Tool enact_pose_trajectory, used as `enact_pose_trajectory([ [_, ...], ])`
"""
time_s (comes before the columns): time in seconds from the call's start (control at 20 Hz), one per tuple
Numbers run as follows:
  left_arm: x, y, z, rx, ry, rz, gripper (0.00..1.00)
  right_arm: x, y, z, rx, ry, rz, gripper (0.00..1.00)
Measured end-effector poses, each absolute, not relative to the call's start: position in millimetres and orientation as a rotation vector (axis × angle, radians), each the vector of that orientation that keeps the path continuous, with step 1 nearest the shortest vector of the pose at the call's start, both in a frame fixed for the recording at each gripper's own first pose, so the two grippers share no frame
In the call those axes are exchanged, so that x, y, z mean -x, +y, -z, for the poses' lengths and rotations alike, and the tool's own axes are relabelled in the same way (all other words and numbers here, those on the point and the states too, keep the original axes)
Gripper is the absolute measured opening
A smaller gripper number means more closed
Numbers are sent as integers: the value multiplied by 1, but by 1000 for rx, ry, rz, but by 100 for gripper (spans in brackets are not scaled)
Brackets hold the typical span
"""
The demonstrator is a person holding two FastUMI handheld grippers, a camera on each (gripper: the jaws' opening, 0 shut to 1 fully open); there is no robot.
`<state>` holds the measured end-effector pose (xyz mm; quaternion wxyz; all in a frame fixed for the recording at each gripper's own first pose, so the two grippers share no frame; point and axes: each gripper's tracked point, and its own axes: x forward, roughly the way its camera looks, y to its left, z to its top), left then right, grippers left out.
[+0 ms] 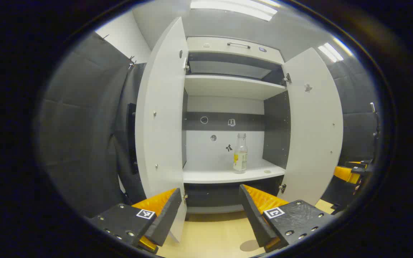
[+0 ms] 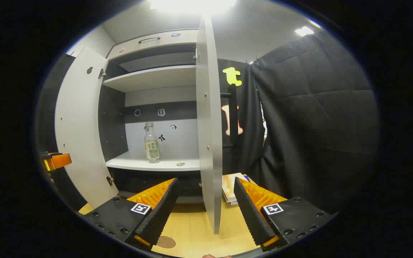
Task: Grasp the bottle in the cabinet with the left hand and place it on the coaster, then close the right door with the right hand and the left door with the left hand.
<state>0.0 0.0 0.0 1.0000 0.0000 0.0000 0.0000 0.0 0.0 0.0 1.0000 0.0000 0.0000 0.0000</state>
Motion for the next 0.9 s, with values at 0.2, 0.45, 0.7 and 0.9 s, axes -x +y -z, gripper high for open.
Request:
enact_pose_trajectory([
  [0.2,2,0,1,2,3,6,100,0,4,1,5,4,-10,97],
  [0.45,3,-2,-1,-24,-10,20,100,0,7,-1,3,2,-23,96],
  [0.7,3,-5,0,-27,1,44,100,2,8,-2,15,3,-17,96],
  [0.9,3,-6,1,-23,5,59,100,8,-2,0,11,7,10,98],
])
